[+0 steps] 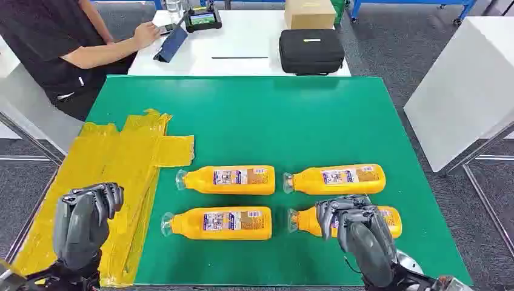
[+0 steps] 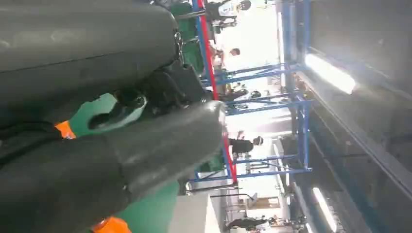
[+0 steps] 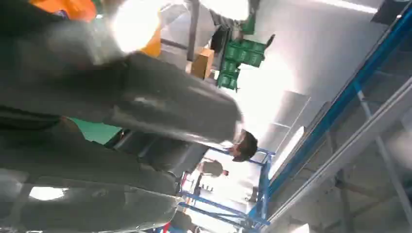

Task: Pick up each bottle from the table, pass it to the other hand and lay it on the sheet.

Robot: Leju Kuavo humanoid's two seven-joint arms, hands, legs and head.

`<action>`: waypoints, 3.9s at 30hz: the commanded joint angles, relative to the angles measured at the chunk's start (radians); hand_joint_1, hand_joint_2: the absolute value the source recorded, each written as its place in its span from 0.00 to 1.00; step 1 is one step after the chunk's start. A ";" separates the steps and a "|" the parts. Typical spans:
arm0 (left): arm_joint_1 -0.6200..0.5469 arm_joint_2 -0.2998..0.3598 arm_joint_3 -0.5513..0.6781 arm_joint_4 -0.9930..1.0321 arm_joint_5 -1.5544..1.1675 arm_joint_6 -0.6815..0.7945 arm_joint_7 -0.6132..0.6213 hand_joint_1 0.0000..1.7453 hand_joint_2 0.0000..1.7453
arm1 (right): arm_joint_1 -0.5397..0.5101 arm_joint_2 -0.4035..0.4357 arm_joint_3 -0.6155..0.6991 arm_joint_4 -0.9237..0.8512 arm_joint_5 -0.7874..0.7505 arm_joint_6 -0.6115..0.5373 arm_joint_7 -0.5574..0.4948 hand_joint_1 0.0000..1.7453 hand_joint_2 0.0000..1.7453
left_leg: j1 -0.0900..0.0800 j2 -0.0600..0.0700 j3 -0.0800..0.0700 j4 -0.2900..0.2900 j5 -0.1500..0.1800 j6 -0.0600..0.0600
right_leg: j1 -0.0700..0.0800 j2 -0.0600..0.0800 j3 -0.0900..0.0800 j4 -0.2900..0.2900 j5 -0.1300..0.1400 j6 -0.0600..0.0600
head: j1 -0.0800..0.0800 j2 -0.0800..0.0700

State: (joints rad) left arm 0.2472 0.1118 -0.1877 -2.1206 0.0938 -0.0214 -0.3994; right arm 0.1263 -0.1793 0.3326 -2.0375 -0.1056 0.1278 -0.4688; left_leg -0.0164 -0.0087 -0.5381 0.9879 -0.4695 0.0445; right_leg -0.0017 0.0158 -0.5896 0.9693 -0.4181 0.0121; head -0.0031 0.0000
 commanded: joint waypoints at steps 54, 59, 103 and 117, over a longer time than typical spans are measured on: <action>0.079 -0.006 -0.013 0.146 -0.116 0.073 0.178 0.00 0.00 | 0.162 -0.081 -0.265 0.216 1.101 -0.228 0.666 0.00 1.00 | 0.001 0.001 0.004 -0.003 -0.002 -0.003 | 0.001 -0.001 0.005 -0.004 0.000 0.000 | 0.000 0.000; 0.067 -0.003 -0.018 0.159 -0.114 0.076 0.178 0.00 0.00 | 0.144 -0.080 -0.261 0.239 1.097 -0.187 0.666 0.00 1.00 | 0.001 0.001 0.005 -0.003 -0.002 -0.003 | 0.001 -0.001 0.006 -0.004 -0.001 0.000 | 0.000 0.000; 0.056 0.001 0.008 0.170 -0.083 0.107 0.188 0.00 0.00 | -0.044 -0.231 0.040 0.457 1.244 0.109 0.739 0.00 1.00 | 0.001 0.000 0.005 -0.002 -0.003 -0.003 | 0.001 -0.002 0.006 -0.003 -0.002 0.000 | 0.000 0.000; 0.079 0.003 0.031 0.146 -0.068 0.132 0.187 0.00 0.00 | 0.022 -0.288 0.028 0.421 1.240 0.166 0.796 0.00 1.00 | 0.000 -0.002 0.005 -0.001 -0.002 -0.002 | 0.000 -0.003 0.005 -0.002 -0.001 0.000 | 0.000 0.000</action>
State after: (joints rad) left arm 0.3278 0.1030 -0.1770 -2.0069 0.0202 0.1076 -0.2132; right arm 0.1098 -0.4410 0.3456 -1.6426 1.1261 0.2796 0.3079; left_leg -0.0170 -0.0088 -0.5359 0.9880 -0.4706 0.0452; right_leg -0.0020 0.0156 -0.5877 0.9688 -0.4183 0.0124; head -0.0031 0.0000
